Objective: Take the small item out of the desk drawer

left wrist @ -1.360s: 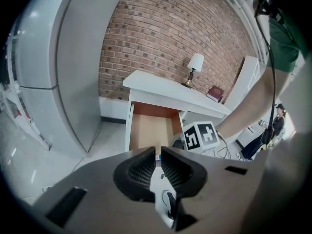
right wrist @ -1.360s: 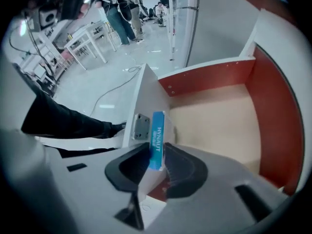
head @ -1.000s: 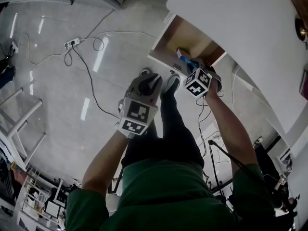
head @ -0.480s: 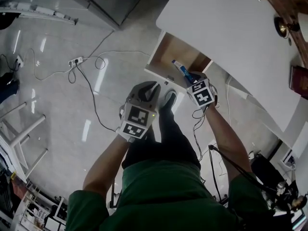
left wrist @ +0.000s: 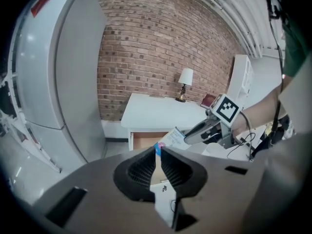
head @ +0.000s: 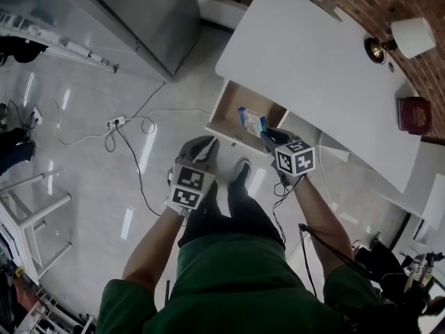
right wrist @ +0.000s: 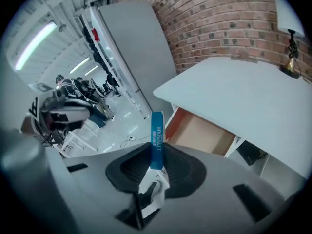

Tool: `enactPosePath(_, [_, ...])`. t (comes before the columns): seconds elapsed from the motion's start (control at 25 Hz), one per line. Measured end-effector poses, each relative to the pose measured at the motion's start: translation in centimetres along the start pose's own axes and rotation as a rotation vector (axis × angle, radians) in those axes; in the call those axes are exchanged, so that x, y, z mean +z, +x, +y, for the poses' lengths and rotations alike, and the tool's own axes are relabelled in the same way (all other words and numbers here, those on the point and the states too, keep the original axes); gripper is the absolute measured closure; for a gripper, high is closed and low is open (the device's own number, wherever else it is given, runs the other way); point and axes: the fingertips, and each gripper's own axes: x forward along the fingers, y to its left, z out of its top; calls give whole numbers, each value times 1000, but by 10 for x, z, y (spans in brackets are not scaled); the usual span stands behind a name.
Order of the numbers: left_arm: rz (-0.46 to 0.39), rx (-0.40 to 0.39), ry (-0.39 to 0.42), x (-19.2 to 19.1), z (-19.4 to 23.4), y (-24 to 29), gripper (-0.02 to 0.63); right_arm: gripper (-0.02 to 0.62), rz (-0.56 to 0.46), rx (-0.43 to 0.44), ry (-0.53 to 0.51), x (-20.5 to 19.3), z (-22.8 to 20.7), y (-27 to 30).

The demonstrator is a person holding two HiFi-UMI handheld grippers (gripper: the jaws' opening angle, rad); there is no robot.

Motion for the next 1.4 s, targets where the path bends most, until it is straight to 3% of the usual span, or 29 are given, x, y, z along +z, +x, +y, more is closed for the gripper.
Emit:
enactPosePath(0.72, [-151, 49, 47, 96, 10, -52, 577, 514, -278, 3, 165, 76, 25, -106])
enactPosePath(1.16, [-231, 7, 91, 130, 15, -81, 577, 515, -453, -29, 354, 105, 22, -148])
enactPosePath(1.4, [-260, -15, 99, 136, 27, -91, 577, 515, -500, -50, 493, 115, 1, -147])
